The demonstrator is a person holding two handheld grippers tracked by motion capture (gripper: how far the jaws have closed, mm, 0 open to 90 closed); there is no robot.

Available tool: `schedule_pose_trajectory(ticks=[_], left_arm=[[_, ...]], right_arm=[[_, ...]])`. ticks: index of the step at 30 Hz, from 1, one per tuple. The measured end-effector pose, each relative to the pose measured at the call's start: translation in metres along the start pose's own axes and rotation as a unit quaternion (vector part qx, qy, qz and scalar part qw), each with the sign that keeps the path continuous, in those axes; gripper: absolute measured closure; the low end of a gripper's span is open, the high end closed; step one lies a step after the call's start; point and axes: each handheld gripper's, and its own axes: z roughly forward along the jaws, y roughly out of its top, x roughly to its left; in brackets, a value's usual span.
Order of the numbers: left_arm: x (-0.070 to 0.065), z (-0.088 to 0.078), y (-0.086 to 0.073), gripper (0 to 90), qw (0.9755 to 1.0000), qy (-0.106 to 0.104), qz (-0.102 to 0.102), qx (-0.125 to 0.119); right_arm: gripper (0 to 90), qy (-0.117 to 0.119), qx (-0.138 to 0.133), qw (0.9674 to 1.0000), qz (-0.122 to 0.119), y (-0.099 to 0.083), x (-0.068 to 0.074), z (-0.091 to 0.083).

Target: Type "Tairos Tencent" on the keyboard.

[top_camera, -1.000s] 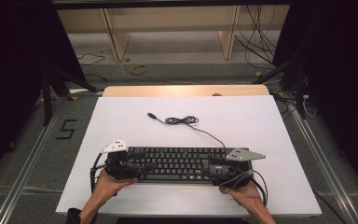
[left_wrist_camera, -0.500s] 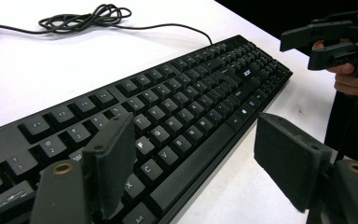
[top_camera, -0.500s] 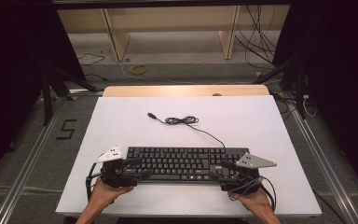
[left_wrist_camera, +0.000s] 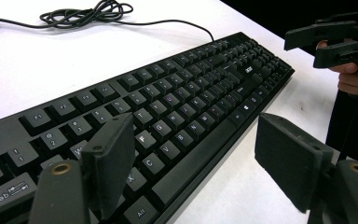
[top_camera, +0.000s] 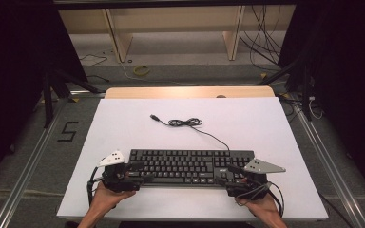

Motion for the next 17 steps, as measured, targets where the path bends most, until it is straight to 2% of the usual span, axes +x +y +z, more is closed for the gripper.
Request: schedule_pose_trajectory(ticks=[17], left_arm=[[0.0016, -0.0005, 0.0000, 28.1, 1.0000, 0.007, -0.001, -0.006]], right_arm=[[33.2, -0.001, 0.001, 1.0000, 0.001, -0.0002, 0.0005, 0.0009]])
